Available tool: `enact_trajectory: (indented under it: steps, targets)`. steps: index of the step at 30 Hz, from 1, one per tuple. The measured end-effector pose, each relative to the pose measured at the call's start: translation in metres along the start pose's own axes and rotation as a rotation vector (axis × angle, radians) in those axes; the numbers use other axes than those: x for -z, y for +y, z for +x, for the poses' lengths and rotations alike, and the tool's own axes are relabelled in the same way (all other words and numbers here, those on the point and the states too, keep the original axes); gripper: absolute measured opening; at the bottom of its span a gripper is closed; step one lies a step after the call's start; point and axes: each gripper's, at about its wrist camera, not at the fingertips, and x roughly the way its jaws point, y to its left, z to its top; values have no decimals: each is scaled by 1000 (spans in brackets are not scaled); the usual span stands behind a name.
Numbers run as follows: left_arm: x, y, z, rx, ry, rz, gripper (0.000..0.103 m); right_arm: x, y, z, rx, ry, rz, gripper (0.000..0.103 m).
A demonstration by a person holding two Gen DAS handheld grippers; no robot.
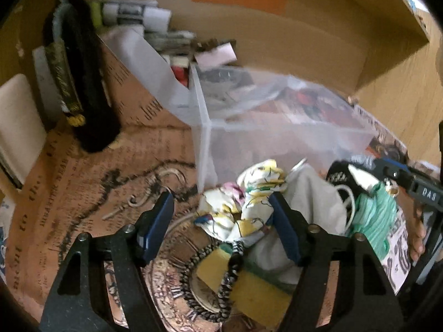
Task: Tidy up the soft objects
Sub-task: 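Grasp the floral scarf with the left tool while the right tool grasps the grey knit pouch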
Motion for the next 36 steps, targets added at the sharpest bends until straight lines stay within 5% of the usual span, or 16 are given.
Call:
enact_trajectory:
  steps: [10,16,21,25,36]
  targets:
    - [-1,5,26,47,94,-27,71,1,-4,13,-32,65,19,63]
    - [0,-6,25,67,91,17,41,0,-6,17,-48,75,23,63]
    - [3,-13,19,75,75,25,28,2,-2,15,-53,57,-2,37]
    - [5,-11,12,81,63,-1,25,3,2,12,-43,44,-23,27]
    - [1,-10,-38,41,-56,-10,23,2,-5,-17,4,-44,-11,13]
